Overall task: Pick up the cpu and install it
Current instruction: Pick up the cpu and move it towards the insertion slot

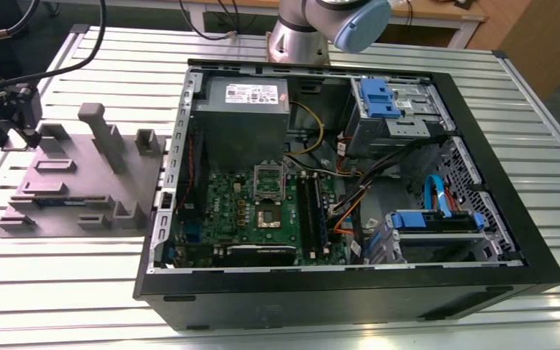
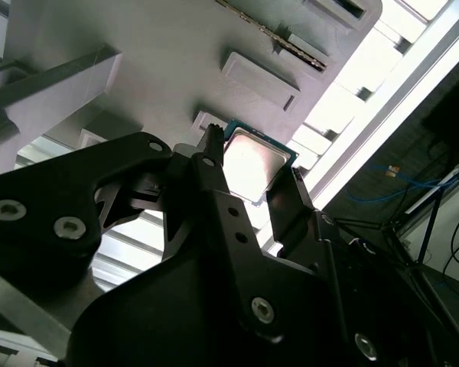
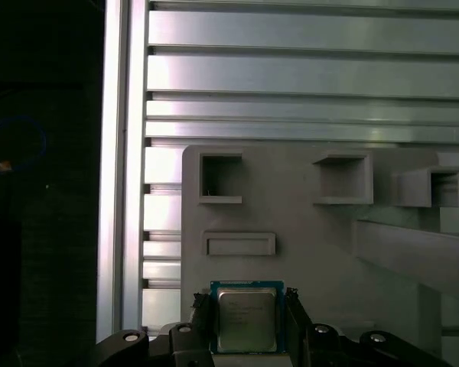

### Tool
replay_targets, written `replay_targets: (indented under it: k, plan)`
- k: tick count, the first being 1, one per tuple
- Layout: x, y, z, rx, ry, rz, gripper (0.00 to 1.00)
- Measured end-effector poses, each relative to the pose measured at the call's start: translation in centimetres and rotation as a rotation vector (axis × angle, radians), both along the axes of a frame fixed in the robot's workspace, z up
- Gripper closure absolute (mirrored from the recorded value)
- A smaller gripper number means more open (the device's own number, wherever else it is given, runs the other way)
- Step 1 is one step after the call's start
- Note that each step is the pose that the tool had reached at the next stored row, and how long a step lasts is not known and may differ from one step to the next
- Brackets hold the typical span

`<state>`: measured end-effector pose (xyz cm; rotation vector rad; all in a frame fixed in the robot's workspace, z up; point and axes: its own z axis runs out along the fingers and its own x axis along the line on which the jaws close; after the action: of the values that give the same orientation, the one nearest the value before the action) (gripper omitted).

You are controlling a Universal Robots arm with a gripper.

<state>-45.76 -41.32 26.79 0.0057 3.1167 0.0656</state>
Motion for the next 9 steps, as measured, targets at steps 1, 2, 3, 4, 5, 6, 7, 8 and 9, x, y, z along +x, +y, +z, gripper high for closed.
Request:
replay_targets:
  k: [1,2,3,4,5,6,7,8,9]
  plan:
    - [0.00,0.00,0.00,0.0000,0.0000,0.000,0.53]
    - [0.00,0.00,0.00,0.0000,0.0000,0.000,0.53]
    - [0.01,0.00,0.01,0.0000,0.0001,0.000,0.53]
    - [0.08,0.00,0.02,-0.0001,0.0003,0.000,0.53]
    - [0.13,0.00,0.02,-0.0001,0.0003,0.000,0.53]
    - [0.13,0.00,0.01,0.0000,0.0001,0.000,0.53]
    - [0.14,0.00,0.01,-0.0001,0.0002,0.000,0.53]
    - [0.14,0.00,0.00,0.0000,0.0000,0.000,0.53]
    - [0.15,0.00,0.00,0.0001,-0.0001,0.000,0.53]
